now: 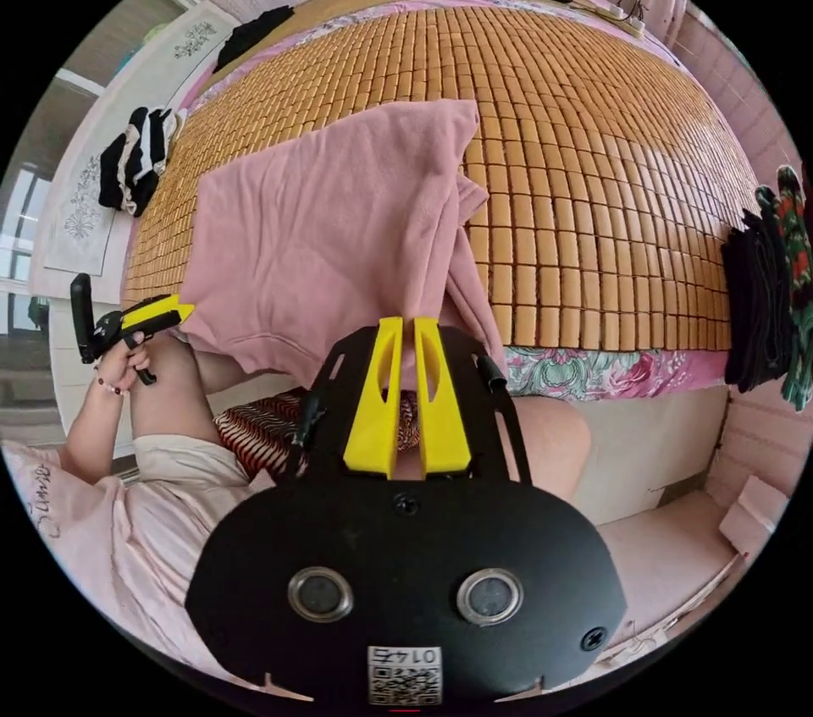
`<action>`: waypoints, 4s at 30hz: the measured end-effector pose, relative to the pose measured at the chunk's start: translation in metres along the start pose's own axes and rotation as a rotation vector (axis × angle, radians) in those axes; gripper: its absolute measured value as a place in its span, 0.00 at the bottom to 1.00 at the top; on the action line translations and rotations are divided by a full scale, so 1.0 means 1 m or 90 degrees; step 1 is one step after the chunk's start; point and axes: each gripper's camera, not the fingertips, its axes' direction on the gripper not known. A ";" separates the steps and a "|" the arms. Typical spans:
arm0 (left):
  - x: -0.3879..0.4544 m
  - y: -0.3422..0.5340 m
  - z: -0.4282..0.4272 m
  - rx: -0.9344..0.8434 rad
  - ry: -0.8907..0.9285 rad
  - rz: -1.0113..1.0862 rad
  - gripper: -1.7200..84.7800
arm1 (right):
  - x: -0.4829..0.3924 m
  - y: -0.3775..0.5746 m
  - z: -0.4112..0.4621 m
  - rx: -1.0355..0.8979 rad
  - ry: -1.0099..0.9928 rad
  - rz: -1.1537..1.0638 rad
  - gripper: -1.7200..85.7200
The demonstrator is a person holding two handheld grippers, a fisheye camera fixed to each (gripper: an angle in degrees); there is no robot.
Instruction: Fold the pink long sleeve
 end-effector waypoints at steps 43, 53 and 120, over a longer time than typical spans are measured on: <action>0.130 -0.147 0.016 0.106 0.015 0.296 0.06 | -0.196 -0.089 0.011 0.112 0.062 -0.262 0.05; -0.088 -0.002 -0.256 0.561 -0.108 -0.181 0.06 | -0.471 -0.159 -0.002 0.247 -0.327 -0.563 0.10; -0.141 -0.051 -0.086 0.014 -0.041 -0.091 0.13 | -0.004 -0.090 0.035 -0.245 0.238 -0.146 0.05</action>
